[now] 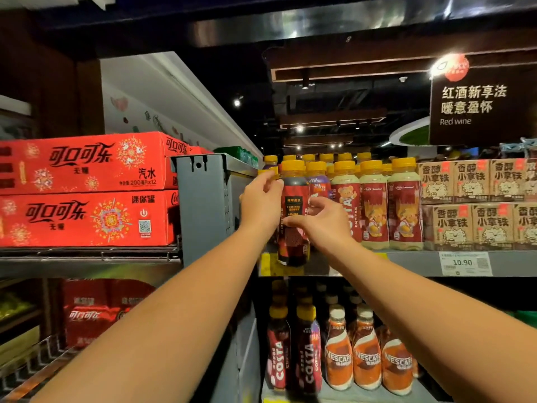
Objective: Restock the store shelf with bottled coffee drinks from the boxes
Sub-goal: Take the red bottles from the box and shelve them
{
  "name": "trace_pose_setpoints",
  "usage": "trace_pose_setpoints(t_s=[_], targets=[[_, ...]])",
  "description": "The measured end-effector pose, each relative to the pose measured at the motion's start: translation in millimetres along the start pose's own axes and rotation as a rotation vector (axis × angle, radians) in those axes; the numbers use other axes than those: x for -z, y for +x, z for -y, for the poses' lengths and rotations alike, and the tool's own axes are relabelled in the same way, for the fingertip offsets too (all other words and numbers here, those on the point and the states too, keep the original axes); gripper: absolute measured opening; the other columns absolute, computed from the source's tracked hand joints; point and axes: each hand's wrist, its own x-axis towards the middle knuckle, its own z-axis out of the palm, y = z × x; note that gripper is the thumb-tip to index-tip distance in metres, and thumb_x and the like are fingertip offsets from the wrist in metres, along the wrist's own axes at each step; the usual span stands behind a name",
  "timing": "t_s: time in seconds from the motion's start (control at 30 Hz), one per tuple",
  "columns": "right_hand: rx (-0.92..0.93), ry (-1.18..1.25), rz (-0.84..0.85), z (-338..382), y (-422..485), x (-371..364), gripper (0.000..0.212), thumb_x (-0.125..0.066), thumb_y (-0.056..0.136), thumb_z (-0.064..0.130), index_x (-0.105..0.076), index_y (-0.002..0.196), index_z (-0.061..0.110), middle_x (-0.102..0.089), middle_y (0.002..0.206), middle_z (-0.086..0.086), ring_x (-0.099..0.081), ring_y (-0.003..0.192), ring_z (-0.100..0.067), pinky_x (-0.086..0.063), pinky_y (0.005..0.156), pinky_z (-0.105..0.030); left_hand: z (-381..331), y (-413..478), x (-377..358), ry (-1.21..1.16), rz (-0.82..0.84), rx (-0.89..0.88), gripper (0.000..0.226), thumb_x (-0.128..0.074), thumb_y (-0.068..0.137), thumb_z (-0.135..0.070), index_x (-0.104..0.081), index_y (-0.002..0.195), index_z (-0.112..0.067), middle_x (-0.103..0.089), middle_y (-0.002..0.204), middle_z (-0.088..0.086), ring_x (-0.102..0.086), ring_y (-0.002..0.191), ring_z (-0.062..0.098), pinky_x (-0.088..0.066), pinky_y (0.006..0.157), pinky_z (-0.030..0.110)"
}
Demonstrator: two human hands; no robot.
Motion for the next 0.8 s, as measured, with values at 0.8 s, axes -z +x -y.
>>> trace_pose_setpoints(t_s=[0.8], targets=[[0.088,0.193,0.048,16.9,6.7,-37.7,0.067,-0.085,0.066,0.016,-0.056,0.126,0.020,-0.060,0.093,0.019,-0.049,0.071,0.012,-0.036,0.056,-0.006,-76.5,70.4,28.5,0.238,0.150,-0.028,0.031,-0.065,0.087,-0.022,-0.060,0.117,-0.017,-0.060,0.118,0.008,-0.057,0.105,0.023,-0.048,0.074,0.031]])
